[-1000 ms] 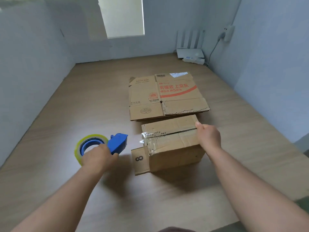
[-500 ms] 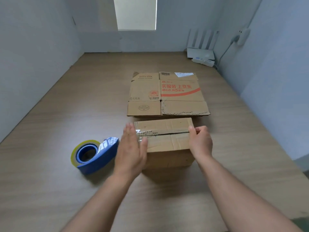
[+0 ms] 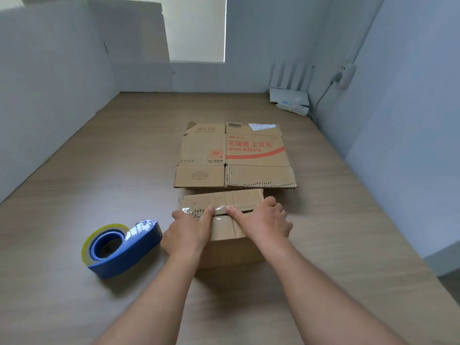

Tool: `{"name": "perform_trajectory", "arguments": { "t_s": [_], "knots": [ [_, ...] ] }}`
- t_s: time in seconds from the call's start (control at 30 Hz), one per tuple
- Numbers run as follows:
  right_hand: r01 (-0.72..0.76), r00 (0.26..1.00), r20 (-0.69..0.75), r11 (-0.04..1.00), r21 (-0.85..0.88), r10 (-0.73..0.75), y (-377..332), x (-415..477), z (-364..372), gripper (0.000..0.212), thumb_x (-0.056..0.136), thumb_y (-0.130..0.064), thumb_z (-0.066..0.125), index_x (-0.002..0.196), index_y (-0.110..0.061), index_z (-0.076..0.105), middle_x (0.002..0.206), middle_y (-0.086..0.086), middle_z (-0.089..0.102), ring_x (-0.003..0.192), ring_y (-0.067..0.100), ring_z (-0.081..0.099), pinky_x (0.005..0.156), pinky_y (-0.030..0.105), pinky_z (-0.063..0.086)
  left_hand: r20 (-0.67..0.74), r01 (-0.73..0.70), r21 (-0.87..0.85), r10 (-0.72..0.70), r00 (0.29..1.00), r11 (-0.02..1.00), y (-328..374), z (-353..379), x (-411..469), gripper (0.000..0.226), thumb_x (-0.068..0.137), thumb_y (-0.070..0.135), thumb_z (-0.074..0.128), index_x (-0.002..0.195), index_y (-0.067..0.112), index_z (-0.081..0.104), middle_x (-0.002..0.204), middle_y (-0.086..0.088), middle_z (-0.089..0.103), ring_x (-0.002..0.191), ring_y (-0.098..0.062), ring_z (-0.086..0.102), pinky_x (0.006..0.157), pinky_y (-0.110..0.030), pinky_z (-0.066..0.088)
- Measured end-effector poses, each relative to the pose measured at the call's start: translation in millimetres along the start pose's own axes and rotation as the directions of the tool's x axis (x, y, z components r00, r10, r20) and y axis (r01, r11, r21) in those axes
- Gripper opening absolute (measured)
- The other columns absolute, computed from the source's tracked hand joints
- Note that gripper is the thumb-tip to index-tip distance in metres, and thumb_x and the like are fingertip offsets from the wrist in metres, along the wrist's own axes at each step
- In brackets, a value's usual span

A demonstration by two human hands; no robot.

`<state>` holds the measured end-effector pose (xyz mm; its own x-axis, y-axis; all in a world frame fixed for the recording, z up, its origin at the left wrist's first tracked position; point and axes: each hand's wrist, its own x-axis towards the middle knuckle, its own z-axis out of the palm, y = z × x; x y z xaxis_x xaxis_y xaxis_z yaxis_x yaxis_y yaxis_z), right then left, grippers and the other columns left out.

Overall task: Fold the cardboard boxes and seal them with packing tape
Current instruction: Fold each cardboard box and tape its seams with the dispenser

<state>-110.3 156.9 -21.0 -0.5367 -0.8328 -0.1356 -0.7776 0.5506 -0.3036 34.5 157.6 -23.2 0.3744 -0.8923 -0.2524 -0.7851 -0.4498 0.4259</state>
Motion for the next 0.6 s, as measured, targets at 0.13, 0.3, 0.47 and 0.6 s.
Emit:
{"name": "perform_trajectory", "arguments": {
  "t_s": [0.13,0.3,0.47,0.6],
  "knots": [
    [0.058,0.998,-0.019,0.977,0.207,-0.055,16,19,3,0.061,0.080,-0.071,0.049,0.099,-0.013,0.051,0.106,0.006,0.061,0.103,0.029,0.056,0.082,0.038,0.041,-0.025,0.009,-0.047,-0.010,1.000,0.999,-7,4,8,0.063,0.096,0.061,0.023,0.121,0.012,0.053,0.117,-0.015,0.062,0.108,-0.035,0.055,0.074,-0.037,0.035],
    [0.112,0.993,-0.038,0.860,0.498,-0.108,29,34,3,0.048,0.097,-0.044,0.043,0.060,-0.014,0.037,0.064,0.001,0.046,0.071,0.027,0.046,0.057,0.036,0.028,-0.032,-0.005,-0.122,0.001,0.999,0.993,-10,1,9,0.055,0.101,0.048,0.013,0.131,0.019,0.049,0.124,-0.013,0.059,0.111,-0.034,0.054,0.089,-0.042,0.041],
    [0.192,0.977,0.024,0.921,0.338,-0.212,30,51,-8,0.052,0.087,-0.063,0.047,0.062,-0.018,0.044,0.064,-0.003,0.053,0.071,0.024,0.053,0.064,0.035,0.035,0.356,-0.007,-0.508,0.217,0.909,0.861,-56,-27,-12,0.065,0.092,0.053,0.050,0.146,0.048,0.014,0.111,-0.002,0.063,0.085,-0.022,0.070,0.068,-0.037,0.059],
    [0.142,0.984,0.079,0.974,0.178,-0.158,2,52,-9,0.091,0.061,-0.089,0.047,0.116,-0.017,0.051,0.116,0.005,0.055,0.109,0.027,0.054,0.086,0.040,0.043,0.319,-0.210,-0.342,0.324,0.891,0.916,-79,-28,-61,0.070,0.047,0.076,0.073,0.101,0.042,0.044,0.107,0.014,0.053,0.093,0.002,0.055,0.068,-0.016,0.044]
  ]
}}
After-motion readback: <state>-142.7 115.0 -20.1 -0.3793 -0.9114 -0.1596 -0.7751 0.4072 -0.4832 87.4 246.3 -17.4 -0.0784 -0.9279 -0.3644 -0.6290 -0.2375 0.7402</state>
